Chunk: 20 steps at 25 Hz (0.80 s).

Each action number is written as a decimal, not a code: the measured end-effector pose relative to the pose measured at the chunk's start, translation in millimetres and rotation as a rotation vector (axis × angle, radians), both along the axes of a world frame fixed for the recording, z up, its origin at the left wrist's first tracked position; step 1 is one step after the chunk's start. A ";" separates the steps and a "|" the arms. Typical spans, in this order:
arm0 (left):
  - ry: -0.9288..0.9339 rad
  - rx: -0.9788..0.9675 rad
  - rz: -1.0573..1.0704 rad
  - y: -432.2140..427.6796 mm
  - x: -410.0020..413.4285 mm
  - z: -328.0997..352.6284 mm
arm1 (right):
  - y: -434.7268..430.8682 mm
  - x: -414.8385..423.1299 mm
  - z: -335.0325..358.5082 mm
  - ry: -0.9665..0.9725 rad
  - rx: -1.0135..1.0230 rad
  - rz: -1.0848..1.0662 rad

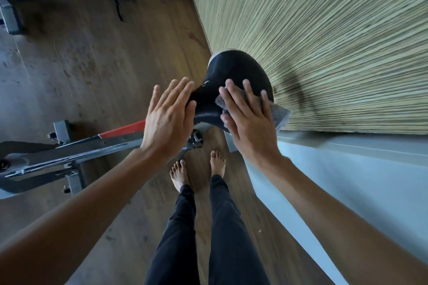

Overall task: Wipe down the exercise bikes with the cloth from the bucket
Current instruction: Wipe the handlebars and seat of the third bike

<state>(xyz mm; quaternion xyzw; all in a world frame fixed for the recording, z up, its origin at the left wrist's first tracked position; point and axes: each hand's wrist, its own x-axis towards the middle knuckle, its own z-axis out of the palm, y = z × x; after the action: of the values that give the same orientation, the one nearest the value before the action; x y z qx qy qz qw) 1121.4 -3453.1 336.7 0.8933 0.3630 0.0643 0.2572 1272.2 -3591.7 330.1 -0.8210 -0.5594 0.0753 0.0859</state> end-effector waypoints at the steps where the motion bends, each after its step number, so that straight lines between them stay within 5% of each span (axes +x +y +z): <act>1: 0.004 0.012 -0.008 -1.8 -7.7 -0.6 | 11.8 5.9 0.6 -0.014 0.024 0.063; 4: -0.015 0.016 -0.036 -7.7 -14.8 -6.8 | 54.8 46.5 0.2 0.005 0.025 0.098; 9: -0.061 0.020 0.006 -14.6 -14.3 -13.5 | 25.4 26.3 -2.7 0.057 0.065 -0.186; 15: -0.058 0.026 -0.009 -10.5 -13.2 -14.1 | 76.0 43.8 -0.3 0.024 0.021 0.128; 20: -0.070 0.035 -0.043 -9.8 -16.5 -15.1 | 80.3 65.1 -5.0 0.140 0.080 -0.209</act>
<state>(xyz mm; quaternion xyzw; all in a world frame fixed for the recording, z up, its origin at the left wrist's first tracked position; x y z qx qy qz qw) 1104.9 -3463.0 321.6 0.9024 0.3333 0.0964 0.2556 1337.3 -3511.4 325.1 -0.8635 -0.4659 0.1005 0.1650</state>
